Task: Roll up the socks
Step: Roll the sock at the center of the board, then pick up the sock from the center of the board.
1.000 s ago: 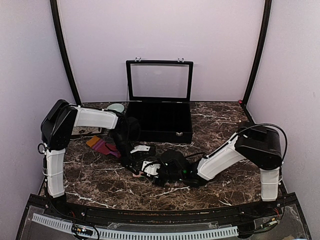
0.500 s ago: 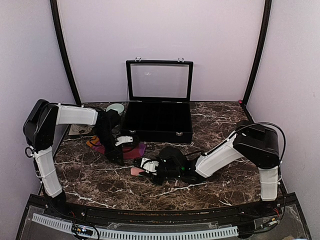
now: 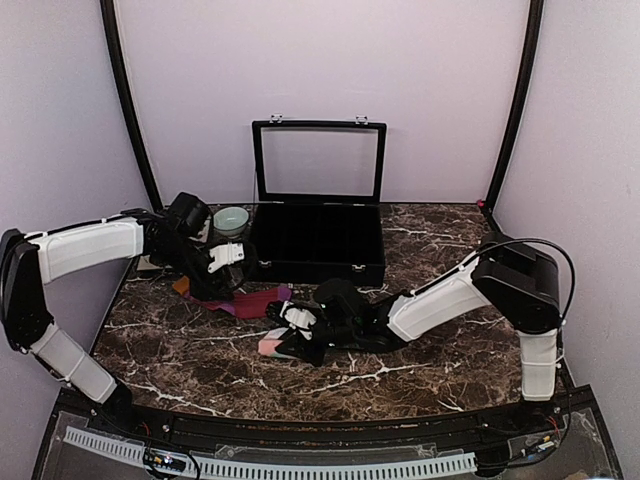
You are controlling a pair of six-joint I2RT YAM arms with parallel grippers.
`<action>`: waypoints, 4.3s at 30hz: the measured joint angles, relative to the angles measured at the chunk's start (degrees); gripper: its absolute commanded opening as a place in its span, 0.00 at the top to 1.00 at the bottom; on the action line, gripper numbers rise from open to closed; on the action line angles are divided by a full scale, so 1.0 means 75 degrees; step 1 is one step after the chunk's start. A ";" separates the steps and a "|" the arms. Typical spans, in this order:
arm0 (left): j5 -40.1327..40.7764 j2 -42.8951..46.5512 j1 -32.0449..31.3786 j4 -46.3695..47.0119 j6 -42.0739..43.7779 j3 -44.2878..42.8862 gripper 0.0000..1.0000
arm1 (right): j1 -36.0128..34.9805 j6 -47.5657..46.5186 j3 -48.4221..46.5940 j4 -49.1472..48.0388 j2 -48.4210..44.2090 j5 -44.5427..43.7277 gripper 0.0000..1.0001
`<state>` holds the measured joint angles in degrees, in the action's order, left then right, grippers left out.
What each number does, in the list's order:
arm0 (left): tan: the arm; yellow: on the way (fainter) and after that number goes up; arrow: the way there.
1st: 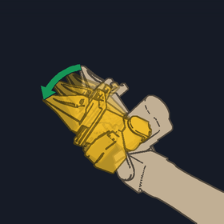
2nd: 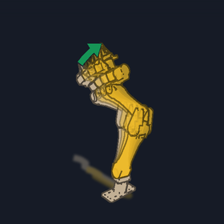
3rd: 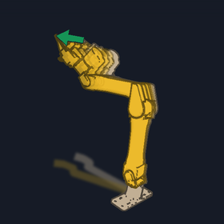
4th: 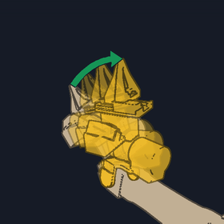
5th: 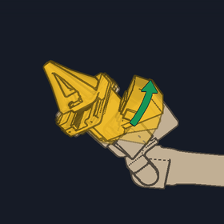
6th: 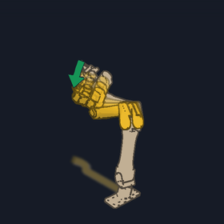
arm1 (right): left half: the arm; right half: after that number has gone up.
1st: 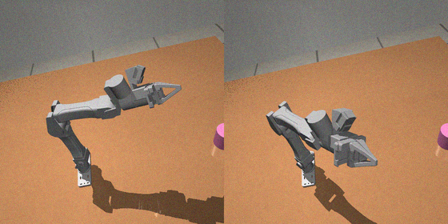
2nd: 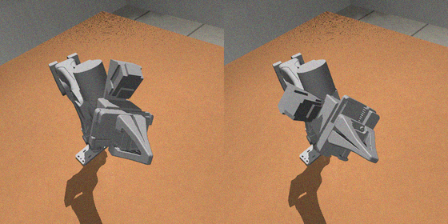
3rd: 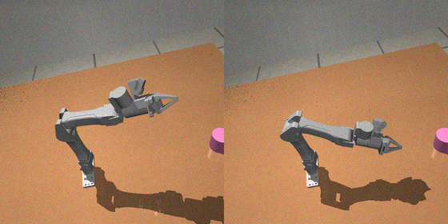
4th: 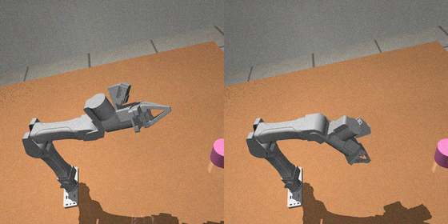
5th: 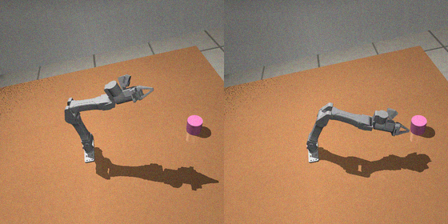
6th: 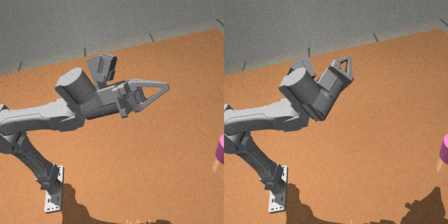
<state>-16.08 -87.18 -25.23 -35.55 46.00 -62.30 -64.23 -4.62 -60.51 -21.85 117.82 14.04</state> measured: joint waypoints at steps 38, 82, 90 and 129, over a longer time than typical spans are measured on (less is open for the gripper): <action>0.1256 0.2570 -0.5202 0.4022 0.2072 0.4517 0.26 | 0.0976 0.3518 -0.0428 -0.0207 0.0997 0.4220 0.93; 0.3258 0.0597 -0.4890 0.5476 0.0688 0.4156 0.51 | 0.1192 0.4503 -0.0309 -0.1192 0.1367 0.5015 0.91; 0.3331 0.0586 -0.4864 0.5590 0.0691 0.4089 0.31 | 0.1215 0.4707 -0.0338 -0.1282 0.1428 0.5088 0.90; 0.3360 -0.0134 -0.4814 0.4360 0.1017 0.3080 0.62 | 0.1317 0.5686 -0.0358 -0.1798 0.1623 0.5219 0.87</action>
<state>9.13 -88.18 -61.34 -2.85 53.63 -39.20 -54.35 38.02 -63.20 -35.33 129.99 53.19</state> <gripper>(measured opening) 0.371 0.151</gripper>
